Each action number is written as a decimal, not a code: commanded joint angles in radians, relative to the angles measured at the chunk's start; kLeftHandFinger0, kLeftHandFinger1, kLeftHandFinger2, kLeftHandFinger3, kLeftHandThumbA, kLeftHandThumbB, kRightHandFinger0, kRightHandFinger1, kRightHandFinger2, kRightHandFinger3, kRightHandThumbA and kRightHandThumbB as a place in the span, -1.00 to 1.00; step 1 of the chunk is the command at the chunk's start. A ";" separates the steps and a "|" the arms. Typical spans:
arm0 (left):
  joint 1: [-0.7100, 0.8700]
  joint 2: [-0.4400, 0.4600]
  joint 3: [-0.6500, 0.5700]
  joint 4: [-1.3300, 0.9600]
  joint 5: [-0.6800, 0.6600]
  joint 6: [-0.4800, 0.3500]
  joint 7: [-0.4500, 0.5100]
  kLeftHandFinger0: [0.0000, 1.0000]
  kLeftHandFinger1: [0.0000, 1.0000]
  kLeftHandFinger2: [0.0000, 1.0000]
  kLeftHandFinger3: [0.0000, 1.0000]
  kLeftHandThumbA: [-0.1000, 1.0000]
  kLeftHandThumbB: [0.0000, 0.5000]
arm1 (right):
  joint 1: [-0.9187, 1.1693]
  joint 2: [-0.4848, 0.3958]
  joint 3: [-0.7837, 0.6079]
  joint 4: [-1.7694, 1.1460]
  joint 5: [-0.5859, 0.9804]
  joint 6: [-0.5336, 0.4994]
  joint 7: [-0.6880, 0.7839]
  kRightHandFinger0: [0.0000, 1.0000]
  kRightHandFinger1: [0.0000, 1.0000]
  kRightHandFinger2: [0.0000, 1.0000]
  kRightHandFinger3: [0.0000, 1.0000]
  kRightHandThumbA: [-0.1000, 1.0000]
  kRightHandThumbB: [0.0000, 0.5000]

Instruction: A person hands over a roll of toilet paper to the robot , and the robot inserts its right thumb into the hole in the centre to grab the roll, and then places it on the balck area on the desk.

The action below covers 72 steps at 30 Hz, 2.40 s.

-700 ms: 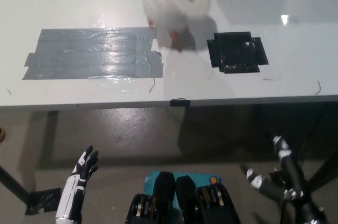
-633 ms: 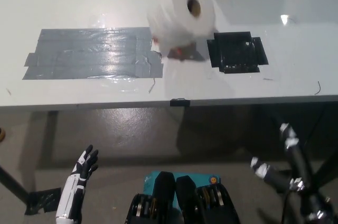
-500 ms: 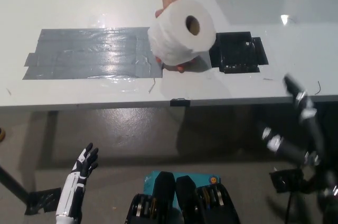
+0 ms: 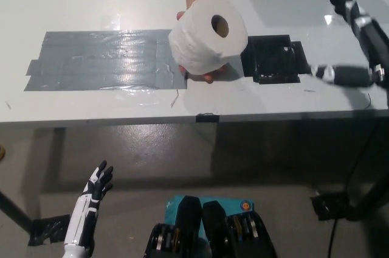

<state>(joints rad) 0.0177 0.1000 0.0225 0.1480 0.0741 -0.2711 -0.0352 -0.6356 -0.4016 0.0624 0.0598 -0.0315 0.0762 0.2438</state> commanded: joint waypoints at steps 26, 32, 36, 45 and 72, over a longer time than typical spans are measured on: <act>-0.033 0.013 0.003 -0.014 0.022 -0.036 0.019 1.00 1.00 1.00 1.00 1.00 -0.33 | -0.839 0.140 0.265 1.079 -0.124 0.095 0.203 1.00 1.00 1.00 1.00 1.00 0.62; -0.035 0.012 -0.004 -0.018 0.022 -0.036 0.012 1.00 1.00 1.00 1.00 1.00 -0.24 | -0.886 0.177 0.292 1.198 -0.172 0.042 0.141 1.00 1.00 1.00 1.00 1.00 0.63; -0.036 0.013 -0.006 -0.026 0.025 -0.028 0.011 1.00 1.00 1.00 1.00 1.00 -0.23 | -0.898 0.189 0.297 1.232 -0.185 0.033 0.132 1.00 1.00 1.00 1.00 1.00 0.45; -0.037 0.012 -0.009 -0.038 0.040 -0.032 0.013 1.00 1.00 1.00 1.00 1.00 -0.19 | -0.894 0.203 0.304 1.282 -0.211 -0.039 0.097 1.00 1.00 1.00 1.00 1.00 0.48; -0.053 0.016 -0.013 -0.036 0.048 -0.044 0.008 1.00 1.00 1.00 1.00 1.00 -0.34 | -0.902 0.249 0.297 1.317 -0.257 -0.010 0.005 1.00 1.00 1.00 1.00 1.00 0.71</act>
<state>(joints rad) -0.0203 0.1030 0.0126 0.1387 0.1140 -0.2730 -0.0354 -1.4528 -0.1532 0.3600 1.3780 -0.2715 0.0789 0.2795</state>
